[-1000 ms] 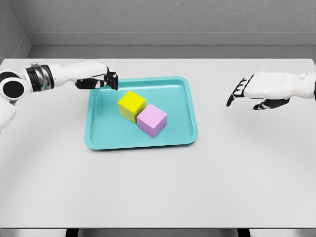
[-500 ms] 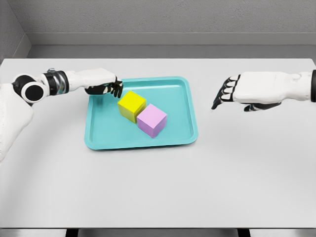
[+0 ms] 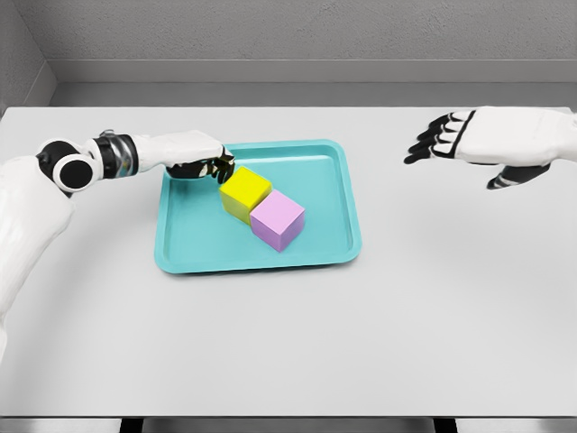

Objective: Push two cubes

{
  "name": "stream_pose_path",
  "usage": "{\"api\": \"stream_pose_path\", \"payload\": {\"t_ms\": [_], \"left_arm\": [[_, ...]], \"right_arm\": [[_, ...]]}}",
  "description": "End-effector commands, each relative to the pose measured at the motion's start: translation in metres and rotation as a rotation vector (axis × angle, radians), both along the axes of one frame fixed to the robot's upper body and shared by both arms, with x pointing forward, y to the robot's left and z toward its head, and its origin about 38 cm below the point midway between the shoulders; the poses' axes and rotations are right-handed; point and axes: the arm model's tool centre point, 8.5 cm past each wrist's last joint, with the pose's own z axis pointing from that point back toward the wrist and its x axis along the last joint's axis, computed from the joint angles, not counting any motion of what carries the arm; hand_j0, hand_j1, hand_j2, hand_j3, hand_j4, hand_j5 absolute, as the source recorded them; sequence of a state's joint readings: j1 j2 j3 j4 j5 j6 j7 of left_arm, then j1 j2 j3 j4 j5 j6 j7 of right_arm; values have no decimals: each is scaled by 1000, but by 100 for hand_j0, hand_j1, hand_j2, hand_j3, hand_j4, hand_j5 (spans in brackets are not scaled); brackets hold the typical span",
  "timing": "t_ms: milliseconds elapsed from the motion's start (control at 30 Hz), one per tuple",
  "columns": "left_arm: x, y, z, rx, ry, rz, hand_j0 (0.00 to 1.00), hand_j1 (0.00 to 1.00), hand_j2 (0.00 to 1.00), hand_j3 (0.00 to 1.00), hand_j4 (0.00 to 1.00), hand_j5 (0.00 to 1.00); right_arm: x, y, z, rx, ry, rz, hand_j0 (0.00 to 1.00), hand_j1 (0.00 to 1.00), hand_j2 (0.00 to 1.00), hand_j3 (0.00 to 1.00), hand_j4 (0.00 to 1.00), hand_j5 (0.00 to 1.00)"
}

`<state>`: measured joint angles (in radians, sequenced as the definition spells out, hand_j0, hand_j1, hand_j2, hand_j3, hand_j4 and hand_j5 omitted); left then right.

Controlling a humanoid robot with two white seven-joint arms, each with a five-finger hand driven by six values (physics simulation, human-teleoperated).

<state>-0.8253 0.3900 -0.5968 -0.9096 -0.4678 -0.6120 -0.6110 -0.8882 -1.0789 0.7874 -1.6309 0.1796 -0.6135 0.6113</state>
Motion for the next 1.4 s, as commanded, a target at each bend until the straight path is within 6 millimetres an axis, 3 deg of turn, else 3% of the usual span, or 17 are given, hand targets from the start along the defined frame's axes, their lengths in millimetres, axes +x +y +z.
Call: {"api": "stream_pose_path", "payload": {"t_ms": [0, 400, 567, 600, 733, 833, 900, 967, 1067, 1100, 1133, 1167, 1200, 1233, 1267, 1367], "left_arm": [[0, -1, 1, -5, -2, 0, 32, 32, 32, 32, 32, 32], [2, -5, 6, 36, -30, -16, 32, 32, 32, 32, 32, 32], [2, -25, 3, 77, -48, -49, 31, 31, 31, 31, 31, 31], [2, -27, 4, 73, -50, -50, 26, 26, 26, 26, 26, 26], [3, -29, 6, 80, -57, -55, 26, 26, 26, 26, 26, 26], [4, -26, 8, 76, -60, -48, 29, 29, 29, 29, 29, 29], [8, -11, 15, 62, -70, -11, 35, 35, 35, 35, 35, 35], [10, -4, 20, 47, -81, 9, 41, 41, 41, 41, 41, 41], [11, 7, 26, 49, -89, 26, 44, 44, 44, 44, 44, 44], [13, 7, 33, 44, -103, 28, 47, 47, 47, 47, 47, 47], [13, 33, 44, 28, -110, 66, 61, 61, 61, 61, 61, 61], [9, 79, 63, -60, -110, 139, 83, 83, 83, 83, 83, 83], [-1, 121, 76, -139, -100, 204, 97, 97, 97, 97, 97, 97], [-18, 173, 85, -267, -73, 289, 100, 100, 100, 100, 100, 100], [-31, 187, 60, -290, -12, 326, 100, 100, 100, 100, 100, 100], [-33, 195, 42, -300, 27, 365, 100, 100, 100, 100, 100, 100]], "right_arm": [[1, -4, 1, 2, 2, -14, 100, 100, 100, 100, 100, 100], [7, -17, -1, 5, 12, -58, 100, 100, 100, 100, 100, 100], [7, -18, -1, 4, 13, -60, 100, 100, 100, 100, 100, 100], [7, -17, -3, 3, 16, -60, 100, 100, 100, 100, 100, 100], [7, -17, -3, 3, 16, -60, 100, 100, 100, 100, 100, 100], [6, -21, 0, -2, 12, -67, 100, 100, 100, 100, 100, 100], [6, -23, 1, -4, 11, -72, 100, 100, 100, 100, 100, 100], [1, -38, 11, 11, 13, -103, 100, 100, 100, 100, 100, 100], [-1, -44, 22, 8, -10, -116, 100, 100, 100, 100, 100, 100], [-6, -60, 31, -16, -25, -152, 100, 100, 100, 100, 100, 100], [-10, -71, 41, -30, -44, -178, 100, 100, 100, 100, 100, 100], [-11, -75, 44, -35, -50, -188, 100, 100, 100, 100, 100, 100], [-12, -76, 45, -37, -51, -192, 100, 100, 100, 100, 100, 100], [-12, -76, 44, -33, -46, -192, 100, 100, 100, 100, 100, 100], [-12, -77, 44, -34, -48, -193, 100, 100, 100, 100, 100, 100], [-13, -78, 53, -31, -68, -195, 100, 100, 100, 100, 100, 100]]}}
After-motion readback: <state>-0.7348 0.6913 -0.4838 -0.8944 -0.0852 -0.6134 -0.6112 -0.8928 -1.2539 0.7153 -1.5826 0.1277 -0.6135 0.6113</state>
